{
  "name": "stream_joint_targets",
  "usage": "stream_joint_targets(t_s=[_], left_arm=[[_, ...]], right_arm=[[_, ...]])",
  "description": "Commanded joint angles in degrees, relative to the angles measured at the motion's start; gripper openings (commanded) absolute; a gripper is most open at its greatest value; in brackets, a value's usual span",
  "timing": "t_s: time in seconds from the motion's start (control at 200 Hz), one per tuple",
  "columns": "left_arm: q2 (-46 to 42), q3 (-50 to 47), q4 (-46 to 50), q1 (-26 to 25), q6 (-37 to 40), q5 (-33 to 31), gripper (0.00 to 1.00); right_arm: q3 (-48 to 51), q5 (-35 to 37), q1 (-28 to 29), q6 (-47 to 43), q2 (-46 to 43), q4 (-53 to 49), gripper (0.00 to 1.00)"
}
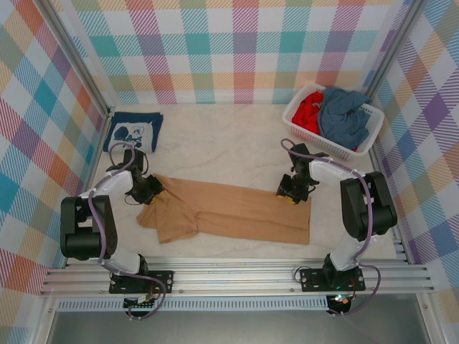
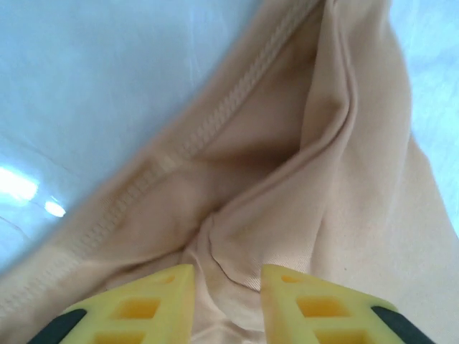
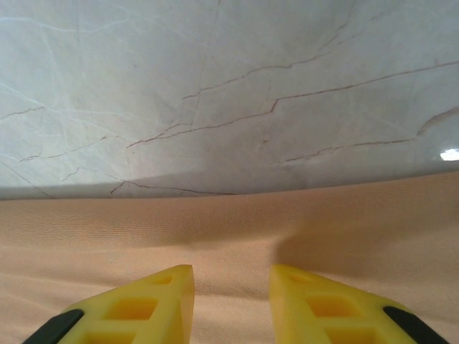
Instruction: Fold and stack the t-shirts
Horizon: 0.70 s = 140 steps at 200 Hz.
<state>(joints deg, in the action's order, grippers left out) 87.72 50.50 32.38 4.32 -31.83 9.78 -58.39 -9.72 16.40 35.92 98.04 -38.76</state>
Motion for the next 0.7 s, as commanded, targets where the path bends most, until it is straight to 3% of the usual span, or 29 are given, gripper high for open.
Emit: stream_joint_targets(t_s=[0.0, 0.385, 0.555, 0.695], left_arm=[[1.0, 1.5, -0.1, 1.9, 6.0, -2.3, 0.28], [2.7, -1.4, -7.0, 2.1, 4.6, 1.5, 0.25], [2.2, -2.6, -7.6, 2.0, 4.2, 1.9, 0.13], [-1.4, -3.3, -5.0, 2.0, 4.3, -1.4, 0.02]], right_arm=[[-0.1, -0.7, -0.6, -0.3, 1.2, -0.6, 0.33], [0.2, -0.7, -0.6, -0.1, 1.9, -0.4, 0.33], [0.1, 0.1, -0.6, -0.2, 2.3, -0.7, 0.33], [0.2, 1.3, -0.6, 0.2, 3.0, -1.1, 0.31]])
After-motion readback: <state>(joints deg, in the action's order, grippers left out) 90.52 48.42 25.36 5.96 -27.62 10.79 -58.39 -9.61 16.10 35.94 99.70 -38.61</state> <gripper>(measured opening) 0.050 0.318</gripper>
